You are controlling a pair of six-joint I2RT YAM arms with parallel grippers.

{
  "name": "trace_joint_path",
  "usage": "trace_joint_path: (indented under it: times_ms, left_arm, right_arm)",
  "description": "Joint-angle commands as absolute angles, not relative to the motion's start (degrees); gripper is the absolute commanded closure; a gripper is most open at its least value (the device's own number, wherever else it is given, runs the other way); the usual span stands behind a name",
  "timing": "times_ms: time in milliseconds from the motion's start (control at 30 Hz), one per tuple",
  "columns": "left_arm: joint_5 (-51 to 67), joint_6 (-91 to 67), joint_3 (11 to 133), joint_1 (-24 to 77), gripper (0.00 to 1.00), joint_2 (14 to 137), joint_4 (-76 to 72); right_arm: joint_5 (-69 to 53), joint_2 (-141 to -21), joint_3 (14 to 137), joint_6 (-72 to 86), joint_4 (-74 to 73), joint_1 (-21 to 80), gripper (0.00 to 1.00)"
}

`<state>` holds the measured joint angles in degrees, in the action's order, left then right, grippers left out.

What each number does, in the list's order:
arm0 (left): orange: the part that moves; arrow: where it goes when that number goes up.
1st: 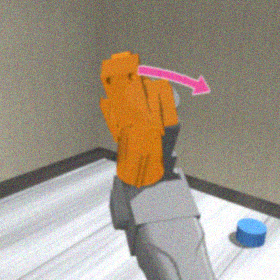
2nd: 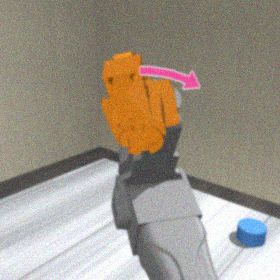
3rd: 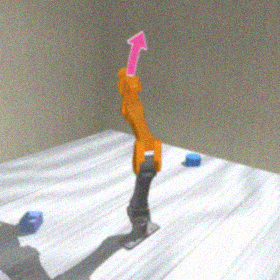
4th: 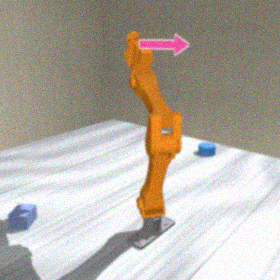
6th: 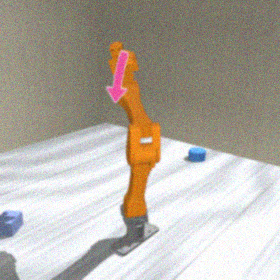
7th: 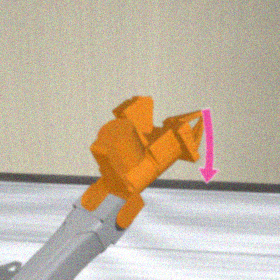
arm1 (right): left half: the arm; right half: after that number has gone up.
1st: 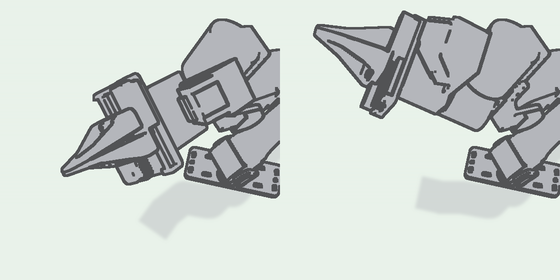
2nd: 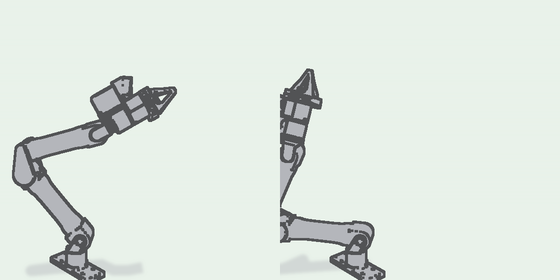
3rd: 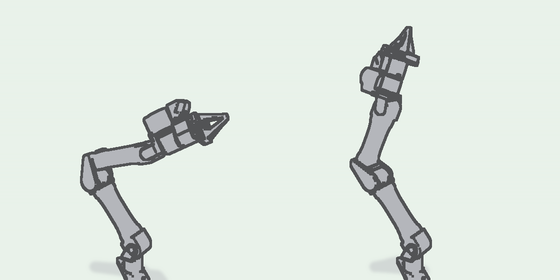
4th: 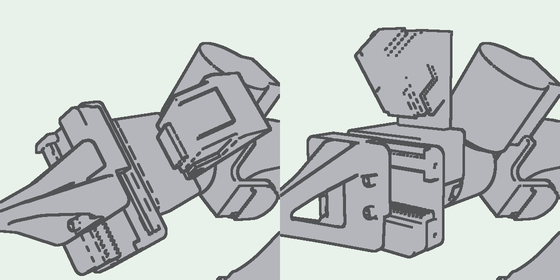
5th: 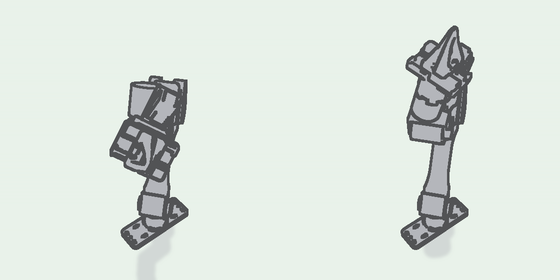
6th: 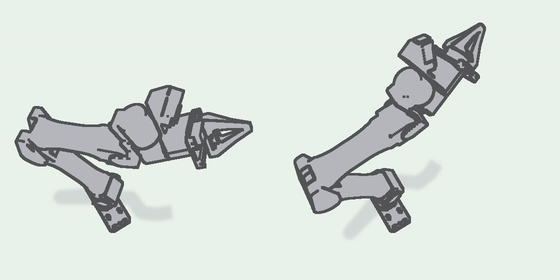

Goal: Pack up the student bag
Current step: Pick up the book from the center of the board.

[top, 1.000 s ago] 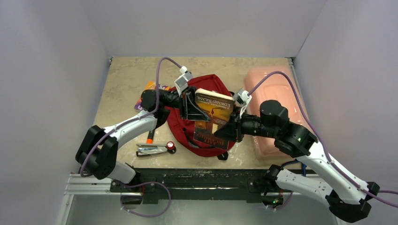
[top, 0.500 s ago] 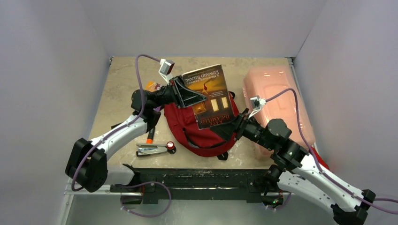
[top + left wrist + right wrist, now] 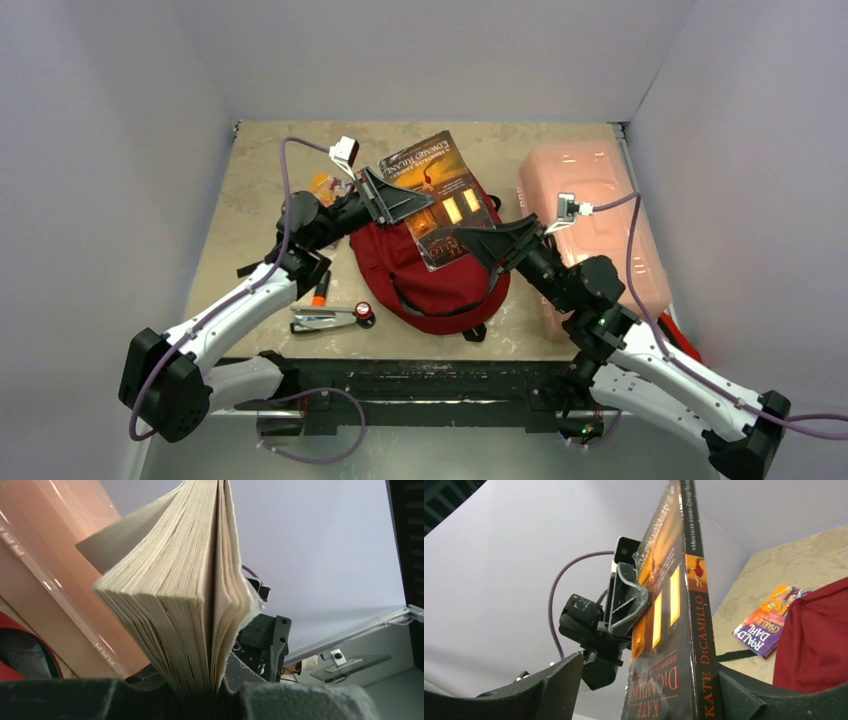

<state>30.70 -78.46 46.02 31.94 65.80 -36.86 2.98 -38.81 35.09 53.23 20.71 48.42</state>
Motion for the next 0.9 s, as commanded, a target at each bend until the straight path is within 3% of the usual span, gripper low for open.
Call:
trace_joint_path:
  times_ms: [0, 100, 233, 333, 400, 467, 567, 667, 800, 867]
  left_arm:
    - [25.4, -79.4, 47.0, 32.7, 1.0, 64.2, -35.0]
    - [22.1, -80.2, 46.0, 33.4, 1.0, 64.2, -36.3]
    - [19.5, -82.5, 45.0, 33.8, 1.0, 65.3, -41.9]
    - [19.2, -81.8, 45.4, 33.7, 1.0, 65.3, -42.7]
    - [19.3, -81.2, 45.6, 33.7, 0.98, 65.4, -41.3]
    - [19.7, -81.9, 44.8, 33.7, 0.87, 65.3, -41.3]
    - [21.0, -79.1, 44.0, 33.7, 0.61, 63.7, -37.5]
    - [21.6, -70.2, 44.3, 33.8, 0.49, 60.1, -24.4]
    - [17.6, -60.5, 43.6, 33.8, 0.32, 53.5, -5.5]
    - [14.2, -56.9, 42.1, 33.8, 0.29, 49.8, 0.7]
  right_arm:
    - [0.1, -43.3, 37.6, 56.2, 31.8, 48.6, 0.22]
    - [-1.5, -45.6, 35.6, 59.5, 38.5, 48.9, 0.31]
    - [1.0, -47.0, 31.0, 65.4, 47.2, 48.9, 0.35]
    - [2.7, -45.8, 32.0, 64.6, 45.1, 48.9, 0.39]
    - [2.7, -45.9, 33.9, 63.8, 41.2, 48.9, 0.49]
    - [2.4, -46.1, 34.4, 64.2, 40.1, 48.9, 0.64]
    - [3.7, -45.3, 34.2, 65.4, 37.6, 48.9, 0.84]
    - [6.2, -42.8, 34.7, 65.6, 33.4, 48.9, 1.0]
    - [11.8, -38.2, 37.0, 66.9, 24.0, 48.9, 1.0]
    - [14.4, -35.8, 38.5, 67.1, 19.3, 48.9, 1.0]
